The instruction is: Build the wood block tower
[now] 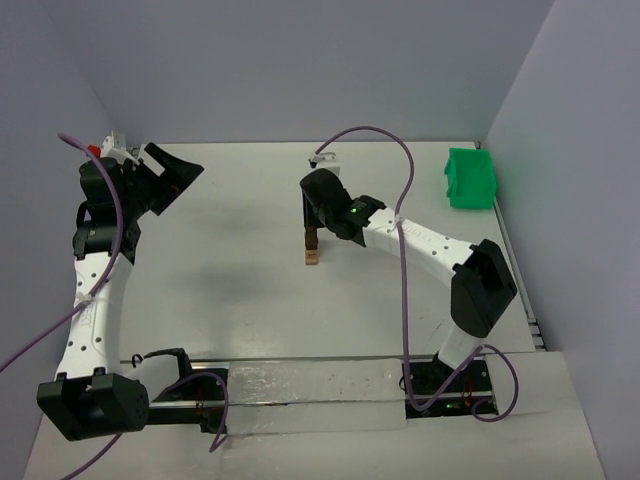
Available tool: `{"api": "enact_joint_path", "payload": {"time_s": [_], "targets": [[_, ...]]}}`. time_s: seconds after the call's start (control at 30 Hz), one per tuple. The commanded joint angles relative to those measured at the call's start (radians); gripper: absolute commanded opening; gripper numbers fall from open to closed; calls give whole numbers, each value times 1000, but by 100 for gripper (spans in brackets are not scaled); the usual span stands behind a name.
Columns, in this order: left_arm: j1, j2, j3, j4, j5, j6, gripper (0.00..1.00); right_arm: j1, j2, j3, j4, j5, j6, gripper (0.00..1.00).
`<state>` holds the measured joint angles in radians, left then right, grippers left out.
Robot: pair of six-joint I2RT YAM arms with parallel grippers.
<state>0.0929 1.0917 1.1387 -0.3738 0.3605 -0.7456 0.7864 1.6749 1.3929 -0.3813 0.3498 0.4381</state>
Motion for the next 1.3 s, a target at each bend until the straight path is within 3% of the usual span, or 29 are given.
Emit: {"api": "enact_joint_path", "payload": {"time_s": [0.0, 1.27], "targets": [[4, -2, 3, 29, -10, 20, 99, -6, 16, 59, 36, -6, 31, 0], [33, 4, -24, 61, 20, -11, 99, -6, 78, 16, -1, -29, 41, 0]]}}
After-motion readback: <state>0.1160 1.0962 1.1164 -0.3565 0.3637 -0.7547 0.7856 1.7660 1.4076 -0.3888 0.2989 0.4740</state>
